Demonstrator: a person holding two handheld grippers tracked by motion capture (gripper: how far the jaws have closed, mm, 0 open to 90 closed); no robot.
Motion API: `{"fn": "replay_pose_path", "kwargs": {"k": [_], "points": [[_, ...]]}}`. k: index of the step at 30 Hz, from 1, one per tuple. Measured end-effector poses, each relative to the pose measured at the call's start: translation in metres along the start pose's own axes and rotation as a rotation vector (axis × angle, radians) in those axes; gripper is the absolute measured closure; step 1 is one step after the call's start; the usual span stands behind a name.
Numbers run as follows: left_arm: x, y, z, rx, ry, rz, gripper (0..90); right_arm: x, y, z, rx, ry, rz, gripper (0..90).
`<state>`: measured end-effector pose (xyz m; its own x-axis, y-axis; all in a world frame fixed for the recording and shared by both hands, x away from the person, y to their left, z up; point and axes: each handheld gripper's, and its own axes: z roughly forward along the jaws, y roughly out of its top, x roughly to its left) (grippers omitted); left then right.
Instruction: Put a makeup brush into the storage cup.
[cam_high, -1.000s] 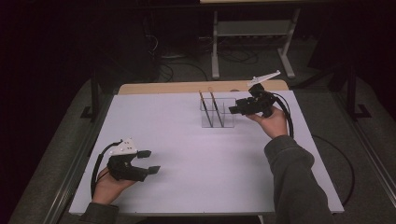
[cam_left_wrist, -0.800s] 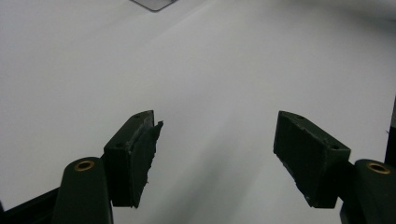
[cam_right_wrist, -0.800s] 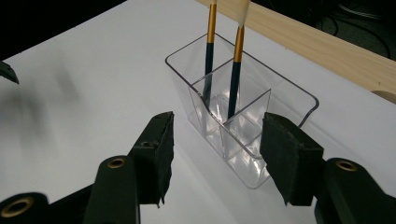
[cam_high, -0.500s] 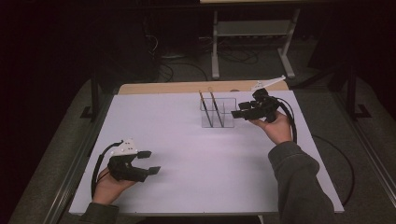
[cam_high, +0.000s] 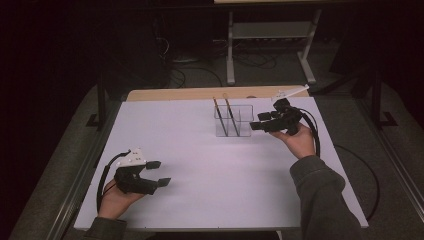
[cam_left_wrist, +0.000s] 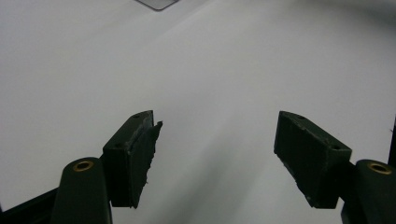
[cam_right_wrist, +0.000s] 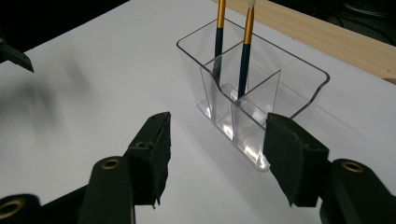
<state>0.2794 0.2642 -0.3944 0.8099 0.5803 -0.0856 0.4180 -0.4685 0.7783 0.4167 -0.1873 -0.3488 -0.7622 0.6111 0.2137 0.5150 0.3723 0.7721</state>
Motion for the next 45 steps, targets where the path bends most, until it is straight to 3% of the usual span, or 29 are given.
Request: {"fn": "replay_pose_path", "kwargs": {"k": [45], "points": [[0.001, 0.000, -0.002, -0.025, 0.010, 0.015, 24.5, 0.007, -0.050, -0.013, -0.004, 0.006, 0.039, 33.9]]}}
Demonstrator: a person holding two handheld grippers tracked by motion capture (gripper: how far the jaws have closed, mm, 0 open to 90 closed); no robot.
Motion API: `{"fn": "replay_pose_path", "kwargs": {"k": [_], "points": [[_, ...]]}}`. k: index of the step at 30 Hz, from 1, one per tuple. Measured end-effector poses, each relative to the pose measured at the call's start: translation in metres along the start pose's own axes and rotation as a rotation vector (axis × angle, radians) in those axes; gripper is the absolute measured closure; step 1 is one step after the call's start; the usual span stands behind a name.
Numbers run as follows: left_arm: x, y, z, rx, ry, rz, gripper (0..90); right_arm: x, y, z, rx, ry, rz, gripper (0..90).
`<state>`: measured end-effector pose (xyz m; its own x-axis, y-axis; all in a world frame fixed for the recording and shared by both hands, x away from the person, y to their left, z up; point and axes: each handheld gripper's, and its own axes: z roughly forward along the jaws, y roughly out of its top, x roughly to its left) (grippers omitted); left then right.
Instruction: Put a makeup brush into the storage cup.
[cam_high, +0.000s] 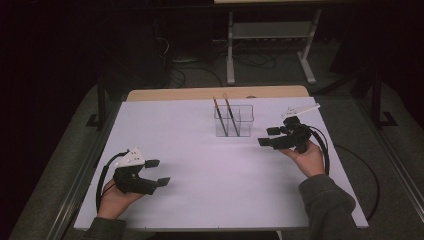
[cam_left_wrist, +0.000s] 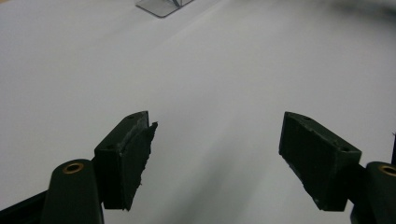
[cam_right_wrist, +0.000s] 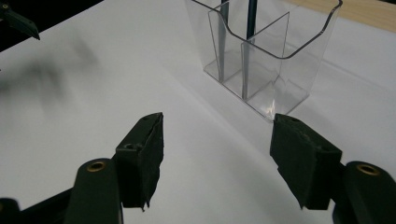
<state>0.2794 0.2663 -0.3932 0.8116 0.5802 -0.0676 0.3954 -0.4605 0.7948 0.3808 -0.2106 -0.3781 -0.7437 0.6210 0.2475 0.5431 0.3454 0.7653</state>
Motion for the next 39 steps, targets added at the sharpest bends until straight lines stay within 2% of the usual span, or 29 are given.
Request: {"fn": "replay_pose_path", "kwargs": {"k": [11, 13, 22, 25, 39], "points": [[0.001, 0.000, -0.001, -0.001, 0.021, -0.009, 23.0, 0.004, -0.012, -0.001, -0.004, 0.006, 0.006, 31.4], [0.001, 0.000, -0.001, -0.003, 0.023, -0.007, 22.8, 0.005, -0.014, -0.001, -0.016, 0.000, -0.009, 31.5], [0.000, 0.000, 0.000, -0.003, 0.028, -0.008, 22.4, 0.012, -0.021, -0.005, -0.008, 0.004, -0.012, 30.9], [-0.001, 0.000, 0.000, -0.007, 0.029, -0.010, 22.4, 0.015, -0.024, -0.007, -0.022, 0.002, -0.031, 30.7], [-0.001, -0.001, 0.000, -0.005, 0.030, -0.007, 22.4, 0.021, -0.043, -0.009, -0.020, -0.009, -0.020, 28.4]]}}
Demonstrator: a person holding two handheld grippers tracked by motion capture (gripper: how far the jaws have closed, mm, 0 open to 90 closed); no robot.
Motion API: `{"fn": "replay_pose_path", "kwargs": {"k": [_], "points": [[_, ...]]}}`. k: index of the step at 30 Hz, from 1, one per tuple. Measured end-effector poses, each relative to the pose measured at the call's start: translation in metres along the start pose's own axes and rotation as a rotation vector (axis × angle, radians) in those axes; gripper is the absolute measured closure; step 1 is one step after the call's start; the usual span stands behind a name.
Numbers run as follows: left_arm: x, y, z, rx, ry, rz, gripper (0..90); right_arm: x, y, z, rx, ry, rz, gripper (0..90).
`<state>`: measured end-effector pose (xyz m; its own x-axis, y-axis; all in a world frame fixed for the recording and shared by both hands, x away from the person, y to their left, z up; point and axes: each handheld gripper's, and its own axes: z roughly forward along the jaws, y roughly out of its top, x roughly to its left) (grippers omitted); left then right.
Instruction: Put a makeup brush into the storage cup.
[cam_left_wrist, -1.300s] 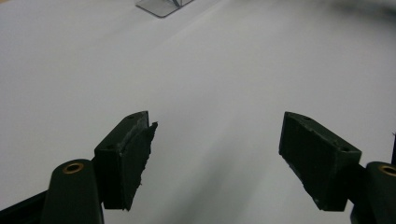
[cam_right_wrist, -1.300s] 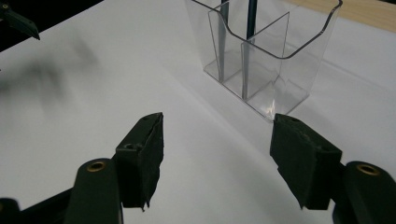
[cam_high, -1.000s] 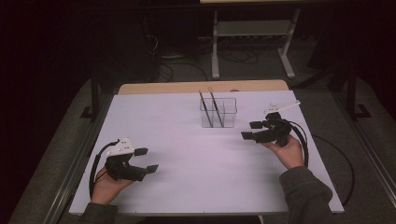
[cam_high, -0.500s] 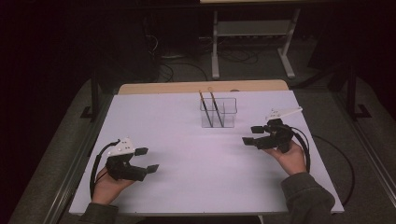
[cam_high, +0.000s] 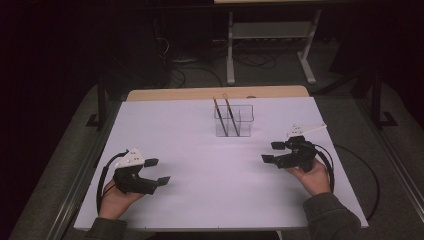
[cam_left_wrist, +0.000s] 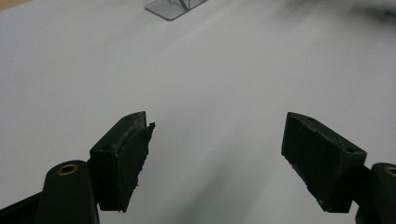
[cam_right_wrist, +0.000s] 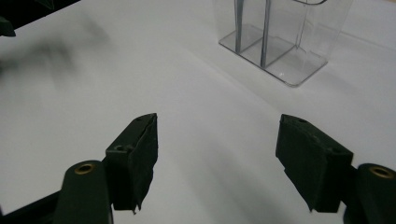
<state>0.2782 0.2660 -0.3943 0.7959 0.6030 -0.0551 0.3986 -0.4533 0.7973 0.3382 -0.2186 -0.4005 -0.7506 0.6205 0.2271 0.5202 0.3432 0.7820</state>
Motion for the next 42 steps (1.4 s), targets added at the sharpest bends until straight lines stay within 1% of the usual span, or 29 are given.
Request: {"fn": "replay_pose_path", "kwargs": {"k": [10, 13, 14, 17, 19, 26, 28, 34, 36, 37, 38, 42], "points": [[-0.001, -0.001, 0.001, 0.004, -0.005, -0.006, 22.5, 0.001, -0.011, -0.005, -0.011, -0.013, 0.008, 27.3], [-0.001, -0.001, 0.001, 0.007, -0.007, -0.003, 22.5, 0.002, -0.013, -0.005, -0.015, -0.011, 0.012, 26.9], [-0.002, -0.002, 0.002, 0.007, -0.009, -0.008, 22.5, 0.002, -0.014, -0.006, -0.012, -0.009, 0.010, 26.8], [-0.002, -0.002, 0.002, 0.008, -0.011, -0.007, 22.4, 0.005, -0.015, -0.007, -0.022, -0.008, 0.009, 26.9], [-0.002, -0.002, 0.002, 0.011, -0.011, -0.004, 22.5, 0.006, -0.016, -0.008, -0.021, -0.014, -0.001, 26.8], [-0.003, -0.003, 0.004, 0.014, -0.011, -0.001, 22.5, 0.008, -0.023, -0.008, -0.012, -0.015, -0.005, 26.6], [-0.003, -0.003, 0.004, 0.013, -0.012, -0.006, 22.5, 0.010, -0.025, -0.008, -0.001, -0.015, -0.009, 26.1], [-0.003, -0.004, 0.007, 0.031, -0.018, 0.003, 22.5, 0.012, -0.030, -0.010, -0.015, -0.018, -0.018, 25.9], [-0.003, -0.005, 0.008, 0.037, -0.023, -0.002, 22.5, 0.013, -0.031, -0.010, -0.015, -0.018, -0.008, 25.8], [-0.003, -0.005, 0.008, 0.035, -0.025, 0.003, 22.5, 0.014, -0.032, -0.010, -0.015, -0.017, -0.009, 25.7], [-0.003, -0.005, 0.009, 0.037, -0.027, 0.005, 22.6, 0.014, -0.033, -0.011, -0.022, -0.019, -0.016, 25.5], [-0.004, -0.007, 0.013, 0.054, -0.037, 0.003, 22.8, 0.015, -0.036, -0.015, -0.038, -0.019, -0.013, 24.8]]}}
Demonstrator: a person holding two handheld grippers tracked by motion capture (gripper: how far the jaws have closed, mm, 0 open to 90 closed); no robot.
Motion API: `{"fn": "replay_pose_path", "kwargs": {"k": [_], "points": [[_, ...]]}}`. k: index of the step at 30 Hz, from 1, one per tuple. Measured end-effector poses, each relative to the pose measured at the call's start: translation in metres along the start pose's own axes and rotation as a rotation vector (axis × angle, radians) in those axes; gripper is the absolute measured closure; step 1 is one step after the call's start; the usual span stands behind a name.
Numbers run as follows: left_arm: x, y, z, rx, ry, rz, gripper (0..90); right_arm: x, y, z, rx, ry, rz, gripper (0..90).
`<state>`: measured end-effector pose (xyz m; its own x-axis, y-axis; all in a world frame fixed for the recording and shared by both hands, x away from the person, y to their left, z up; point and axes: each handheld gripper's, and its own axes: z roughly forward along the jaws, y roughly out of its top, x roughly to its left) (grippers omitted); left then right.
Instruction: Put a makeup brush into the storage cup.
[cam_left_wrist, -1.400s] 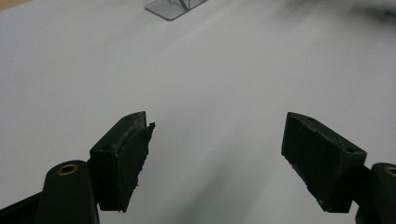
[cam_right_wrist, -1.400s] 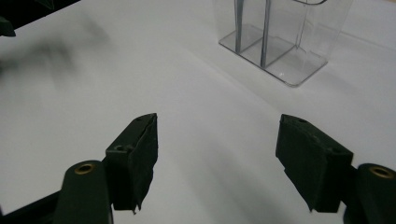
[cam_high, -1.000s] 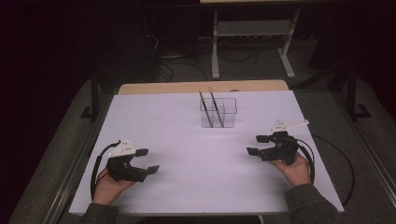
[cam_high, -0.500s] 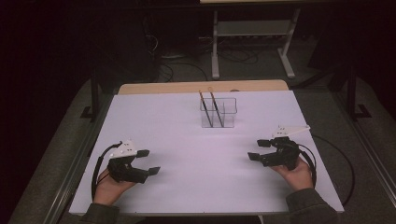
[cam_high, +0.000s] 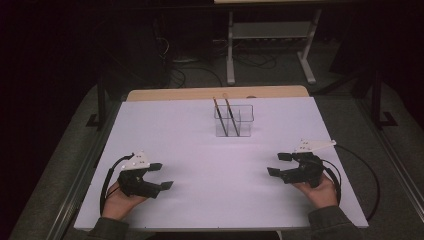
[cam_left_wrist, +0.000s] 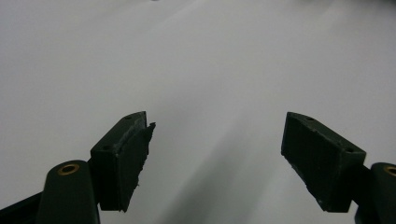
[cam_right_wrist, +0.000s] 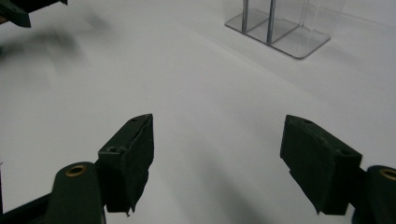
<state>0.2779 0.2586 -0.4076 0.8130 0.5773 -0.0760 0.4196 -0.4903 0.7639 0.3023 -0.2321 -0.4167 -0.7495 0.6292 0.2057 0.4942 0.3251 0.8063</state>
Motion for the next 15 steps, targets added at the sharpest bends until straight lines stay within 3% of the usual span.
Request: {"fn": "replay_pose_path", "kwargs": {"k": [15], "points": [[-0.002, 0.003, 0.013, 0.036, -0.045, 0.020, 22.1, 0.004, -0.012, -0.006, -0.028, -0.001, 0.006, 22.8]]}}
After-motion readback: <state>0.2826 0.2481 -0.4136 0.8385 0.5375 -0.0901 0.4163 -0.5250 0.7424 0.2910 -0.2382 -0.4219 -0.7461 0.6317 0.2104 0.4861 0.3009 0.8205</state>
